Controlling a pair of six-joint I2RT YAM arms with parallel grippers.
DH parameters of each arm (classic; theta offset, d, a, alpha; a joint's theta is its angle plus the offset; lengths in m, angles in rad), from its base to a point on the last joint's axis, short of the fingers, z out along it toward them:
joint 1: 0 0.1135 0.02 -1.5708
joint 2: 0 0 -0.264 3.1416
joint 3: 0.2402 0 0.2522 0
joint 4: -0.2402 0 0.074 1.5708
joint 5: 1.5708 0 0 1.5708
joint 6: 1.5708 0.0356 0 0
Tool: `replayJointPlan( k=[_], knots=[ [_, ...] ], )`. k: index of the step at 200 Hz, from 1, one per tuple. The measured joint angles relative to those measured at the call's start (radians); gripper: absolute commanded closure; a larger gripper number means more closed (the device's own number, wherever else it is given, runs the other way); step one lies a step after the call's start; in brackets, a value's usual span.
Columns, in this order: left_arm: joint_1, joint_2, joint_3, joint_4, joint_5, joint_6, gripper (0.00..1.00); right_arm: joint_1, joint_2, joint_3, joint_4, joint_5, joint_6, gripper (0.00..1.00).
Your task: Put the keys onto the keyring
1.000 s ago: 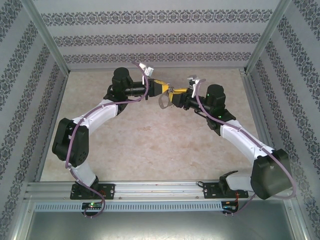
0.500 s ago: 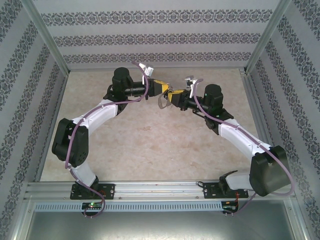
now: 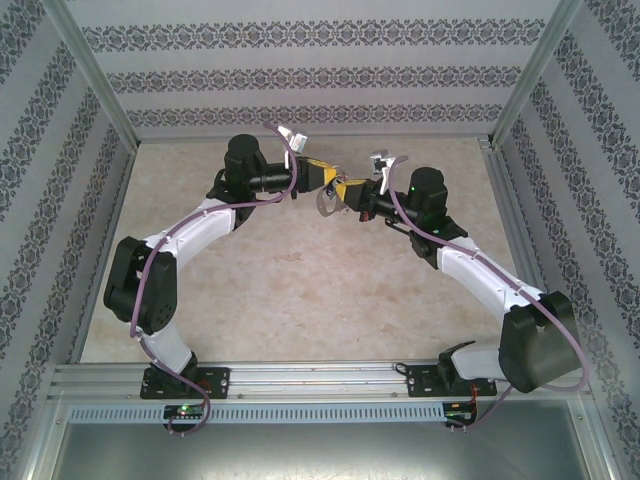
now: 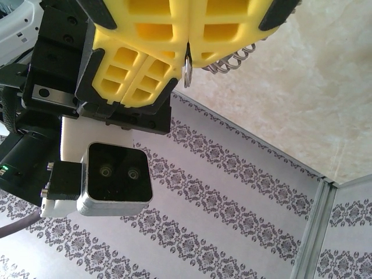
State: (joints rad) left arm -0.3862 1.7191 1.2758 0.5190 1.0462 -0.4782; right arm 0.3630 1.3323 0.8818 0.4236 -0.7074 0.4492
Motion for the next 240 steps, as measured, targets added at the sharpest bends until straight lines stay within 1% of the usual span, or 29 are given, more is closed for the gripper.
replayJointPlan(
  k=[156, 205, 240],
  knots=[
    [-0.006, -0.035, -0.003, -0.026, -0.056, 0.032, 1.00, 0.000, 0.018, -0.011, 0.017, 0.007, -0.029, 1.00],
    [-0.004, -0.035, -0.006, -0.025, -0.063, 0.032, 1.00, 0.053, 0.077, 0.046, 0.023, 0.006, -0.029, 1.00],
    [0.000, -0.035, -0.008, -0.021, -0.073, 0.029, 1.00, 0.059, 0.099, 0.063, 0.023, 0.020, -0.029, 1.00]
  ],
)
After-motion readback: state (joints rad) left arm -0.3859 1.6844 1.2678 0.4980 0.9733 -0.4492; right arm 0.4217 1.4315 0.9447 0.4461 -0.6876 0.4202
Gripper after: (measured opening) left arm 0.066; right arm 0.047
